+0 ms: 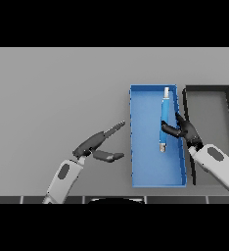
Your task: Pick up the blue pipe and place it into the blue bin.
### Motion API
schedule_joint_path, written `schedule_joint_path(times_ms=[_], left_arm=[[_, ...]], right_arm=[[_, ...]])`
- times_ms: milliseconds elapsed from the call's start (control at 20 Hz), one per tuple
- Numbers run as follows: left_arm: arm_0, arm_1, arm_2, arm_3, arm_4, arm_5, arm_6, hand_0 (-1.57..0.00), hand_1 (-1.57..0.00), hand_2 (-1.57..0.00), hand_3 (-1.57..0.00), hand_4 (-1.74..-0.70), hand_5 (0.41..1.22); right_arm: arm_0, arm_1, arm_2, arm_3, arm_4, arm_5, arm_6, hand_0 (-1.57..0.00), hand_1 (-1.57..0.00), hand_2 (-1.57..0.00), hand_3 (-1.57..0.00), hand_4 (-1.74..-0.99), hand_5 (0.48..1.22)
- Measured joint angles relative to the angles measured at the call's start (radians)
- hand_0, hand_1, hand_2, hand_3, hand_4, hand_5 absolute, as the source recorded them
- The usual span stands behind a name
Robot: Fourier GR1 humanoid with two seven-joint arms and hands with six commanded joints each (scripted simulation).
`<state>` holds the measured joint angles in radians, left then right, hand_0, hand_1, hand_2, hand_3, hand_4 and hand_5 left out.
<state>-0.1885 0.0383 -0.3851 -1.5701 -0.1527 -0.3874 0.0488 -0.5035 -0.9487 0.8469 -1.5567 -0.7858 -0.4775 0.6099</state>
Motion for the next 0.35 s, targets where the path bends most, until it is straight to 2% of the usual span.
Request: schedule_joint_path(times_ms=[150, 350], left_arm=[[0.011, -0.004, -0.007, -0.004, -0.001, 0.001, -0.006, 0.00, 0.00, 0.00, 0.00, -0.93, 0.495], [-0.025, -0.009, 0.004, 0.013, -0.007, 0.009, 0.032, 0.00, 0.00, 0.00, 0.00, -0.93, 0.495]], right_arm=[[0.006, -0.009, 0.017, -0.027, 0.005, 0.004, -0.001, -0.02, -0.02, -0.02, 0.00, -1.084, 0.714], [-0.020, -0.013, 0.040, -0.029, 0.014, 0.022, -0.002, -0.02, -0.02, -0.02, 0.00, -1.084, 0.714]])
